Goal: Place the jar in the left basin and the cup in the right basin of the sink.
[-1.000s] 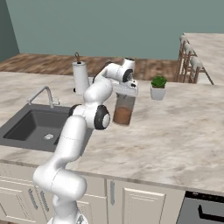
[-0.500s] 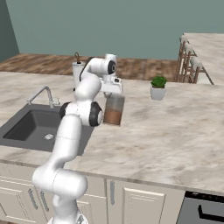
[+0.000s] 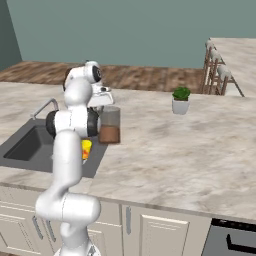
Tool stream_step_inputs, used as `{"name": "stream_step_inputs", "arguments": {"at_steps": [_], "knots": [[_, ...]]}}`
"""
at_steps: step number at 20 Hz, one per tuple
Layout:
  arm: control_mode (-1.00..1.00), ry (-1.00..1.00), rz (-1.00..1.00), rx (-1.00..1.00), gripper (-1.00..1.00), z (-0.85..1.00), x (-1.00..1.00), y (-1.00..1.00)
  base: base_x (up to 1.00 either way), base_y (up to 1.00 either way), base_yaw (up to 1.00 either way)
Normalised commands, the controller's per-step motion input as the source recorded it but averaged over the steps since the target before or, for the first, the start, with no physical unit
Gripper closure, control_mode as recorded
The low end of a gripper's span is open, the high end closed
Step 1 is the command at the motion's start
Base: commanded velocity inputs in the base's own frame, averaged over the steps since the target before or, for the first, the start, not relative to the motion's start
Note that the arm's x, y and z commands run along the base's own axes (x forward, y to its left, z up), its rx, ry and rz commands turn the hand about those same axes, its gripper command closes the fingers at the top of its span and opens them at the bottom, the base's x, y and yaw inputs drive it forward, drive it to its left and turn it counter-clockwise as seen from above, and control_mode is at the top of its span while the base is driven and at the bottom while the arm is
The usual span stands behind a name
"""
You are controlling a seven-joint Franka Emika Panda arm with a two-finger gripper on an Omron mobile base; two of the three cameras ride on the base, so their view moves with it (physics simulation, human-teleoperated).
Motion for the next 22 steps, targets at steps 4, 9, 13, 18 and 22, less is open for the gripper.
{"name": "stream_step_inputs", "arguments": {"at_steps": [4, 9, 13, 18, 22], "knots": [[-1.0, -0.09, 0.0, -0.13, 1.0, 0.25, -0.49, 0.45, 0.0, 0.0, 0.0], [-1.0, -0.11, 0.0, -0.1, 1.0, 0.42, -0.47, 0.25, 0.0, 0.0, 0.0], [-1.0, -0.12, 0.0, -0.04, 1.0, 0.52, -0.4, 0.11, 0.0, 0.0, 0.0], [-1.0, -0.11, 0.0, 0.0, 1.0, 0.54, -0.31, 0.04, 0.0, 0.0, 0.0], [-1.0, -0.02, 0.0, 0.0, 1.0, 0.1, -0.07, 0.08, 0.0, 0.0, 0.0]]}}
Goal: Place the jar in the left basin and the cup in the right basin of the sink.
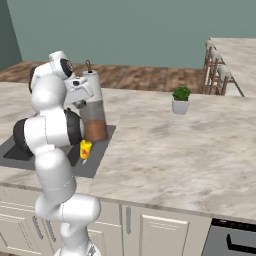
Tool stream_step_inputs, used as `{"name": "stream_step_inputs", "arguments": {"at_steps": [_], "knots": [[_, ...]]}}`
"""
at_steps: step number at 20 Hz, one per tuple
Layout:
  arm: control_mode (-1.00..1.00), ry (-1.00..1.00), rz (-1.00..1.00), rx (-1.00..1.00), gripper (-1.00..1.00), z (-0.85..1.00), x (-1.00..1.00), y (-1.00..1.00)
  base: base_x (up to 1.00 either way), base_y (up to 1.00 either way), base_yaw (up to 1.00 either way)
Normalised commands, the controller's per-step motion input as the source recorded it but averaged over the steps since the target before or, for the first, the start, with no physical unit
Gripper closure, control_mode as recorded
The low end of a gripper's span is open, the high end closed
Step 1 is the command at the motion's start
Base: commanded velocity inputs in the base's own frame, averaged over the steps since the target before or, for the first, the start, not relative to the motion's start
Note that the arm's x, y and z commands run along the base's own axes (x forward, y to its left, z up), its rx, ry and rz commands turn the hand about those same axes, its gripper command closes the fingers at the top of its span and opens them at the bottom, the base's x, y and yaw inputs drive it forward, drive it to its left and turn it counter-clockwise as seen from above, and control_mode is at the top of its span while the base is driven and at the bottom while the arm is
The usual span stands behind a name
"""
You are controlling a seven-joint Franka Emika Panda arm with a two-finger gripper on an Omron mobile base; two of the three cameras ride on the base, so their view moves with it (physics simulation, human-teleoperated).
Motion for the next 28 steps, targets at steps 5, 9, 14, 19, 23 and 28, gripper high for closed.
{"name": "stream_step_inputs", "arguments": {"at_steps": [5, 9, 14, 19, 23, 28], "knots": [[-1.0, 0.0, 0.0, 0.03, 1.0, -0.03, -0.07, 0.26, 0.0, 0.0, 0.0], [-1.0, -0.01, 0.0, 0.01, 1.0, -0.04, -0.15, 0.44, 0.0, 0.0, 0.0], [-1.0, -0.04, 0.0, 0.0, 1.0, 0.0, -0.04, 0.46, 0.0, 0.0, 0.0], [-1.0, -0.07, 0.0, 0.0, 1.0, 0.0, 0.0, 0.48, 0.0, 0.0, 0.0], [-1.0, -0.12, 0.0, 0.0, 1.0, 0.0, -0.01, 0.46, 0.0, 0.0, 0.0], [-1.0, -0.17, 0.0, -0.04, 1.0, -0.01, 0.0, 0.42, 0.0, 0.0, 0.0]]}}
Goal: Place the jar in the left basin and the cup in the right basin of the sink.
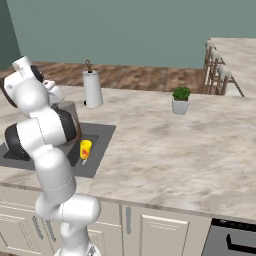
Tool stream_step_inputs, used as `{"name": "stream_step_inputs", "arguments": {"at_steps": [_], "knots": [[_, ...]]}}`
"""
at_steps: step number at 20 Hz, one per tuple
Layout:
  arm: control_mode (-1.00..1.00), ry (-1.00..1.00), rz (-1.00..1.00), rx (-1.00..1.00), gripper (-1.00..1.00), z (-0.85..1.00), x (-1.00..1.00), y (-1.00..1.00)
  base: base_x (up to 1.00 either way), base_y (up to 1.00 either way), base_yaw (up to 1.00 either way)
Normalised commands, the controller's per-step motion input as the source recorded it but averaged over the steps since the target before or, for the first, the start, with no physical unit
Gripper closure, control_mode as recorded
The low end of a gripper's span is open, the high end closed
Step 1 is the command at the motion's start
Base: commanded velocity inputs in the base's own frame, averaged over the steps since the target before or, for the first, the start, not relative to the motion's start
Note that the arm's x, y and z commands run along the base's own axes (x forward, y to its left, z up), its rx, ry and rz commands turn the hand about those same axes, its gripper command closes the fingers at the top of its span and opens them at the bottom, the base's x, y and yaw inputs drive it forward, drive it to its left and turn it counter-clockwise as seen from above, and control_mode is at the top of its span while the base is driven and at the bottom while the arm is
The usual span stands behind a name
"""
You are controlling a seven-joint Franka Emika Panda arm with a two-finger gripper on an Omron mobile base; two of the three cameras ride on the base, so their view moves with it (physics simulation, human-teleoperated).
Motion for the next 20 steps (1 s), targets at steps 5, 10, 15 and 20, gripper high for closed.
{"name": "stream_step_inputs", "arguments": {"at_steps": [5, 10, 15, 20], "knots": [[-1.0, -0.17, 0.0, 0.0, 1.0, -0.05, 0.0, 0.33, 0.0, 0.0, 0.0], [-1.0, -0.16, 0.0, 0.0, 1.0, -0.11, 0.0, 0.3, 0.0, 0.0, 0.0], [-1.0, -0.11, 0.0, 0.0, 1.0, -0.17, 0.0, 0.23, 0.0, 0.0, 0.0], [-1.0, -0.09, 0.0, 0.02, 1.0, -0.23, 0.0, 0.28, 0.0, 0.0, 0.0]]}}
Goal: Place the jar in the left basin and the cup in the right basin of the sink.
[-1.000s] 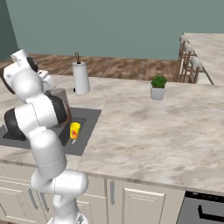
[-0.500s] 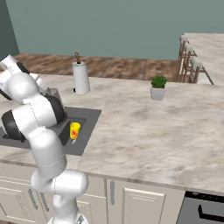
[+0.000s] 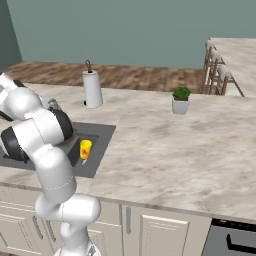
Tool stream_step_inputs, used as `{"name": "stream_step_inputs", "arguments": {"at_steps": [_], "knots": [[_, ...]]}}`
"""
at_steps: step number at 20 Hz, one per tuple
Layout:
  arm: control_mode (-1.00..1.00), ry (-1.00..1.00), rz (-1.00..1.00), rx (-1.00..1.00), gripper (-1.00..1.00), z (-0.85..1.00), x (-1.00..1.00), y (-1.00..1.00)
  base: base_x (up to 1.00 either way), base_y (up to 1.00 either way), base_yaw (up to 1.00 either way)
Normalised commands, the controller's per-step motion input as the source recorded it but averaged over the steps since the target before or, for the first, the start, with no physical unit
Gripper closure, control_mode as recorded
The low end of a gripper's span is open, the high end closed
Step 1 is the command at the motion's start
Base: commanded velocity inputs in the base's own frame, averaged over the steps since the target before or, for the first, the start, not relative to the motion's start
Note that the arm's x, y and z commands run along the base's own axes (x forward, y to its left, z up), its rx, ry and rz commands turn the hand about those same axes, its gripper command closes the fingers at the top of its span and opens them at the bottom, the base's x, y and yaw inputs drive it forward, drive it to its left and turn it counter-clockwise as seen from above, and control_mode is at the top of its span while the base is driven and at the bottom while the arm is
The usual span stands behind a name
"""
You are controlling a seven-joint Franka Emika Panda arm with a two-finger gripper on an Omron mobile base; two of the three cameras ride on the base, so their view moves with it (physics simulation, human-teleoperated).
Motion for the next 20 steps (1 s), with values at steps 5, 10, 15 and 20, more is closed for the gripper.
{"name": "stream_step_inputs", "arguments": {"at_steps": [5, 10, 15, 20], "knots": [[-1.0, -0.05, 0.0, 0.06, 1.0, -0.29, 0.0, 0.26, 0.0, 0.0, 0.0], [-1.0, -0.01, 0.0, 0.06, 1.0, -0.31, 0.0, 0.27, 0.0, 0.0, 0.0], [-1.0, 0.0, 0.0, 0.02, 1.0, -0.37, 0.01, 0.26, 0.0, 0.0, 0.0], [-1.0, 0.0, 0.0, 0.0, 1.0, -0.32, 0.01, 0.23, 0.0, 0.0, 0.0]]}}
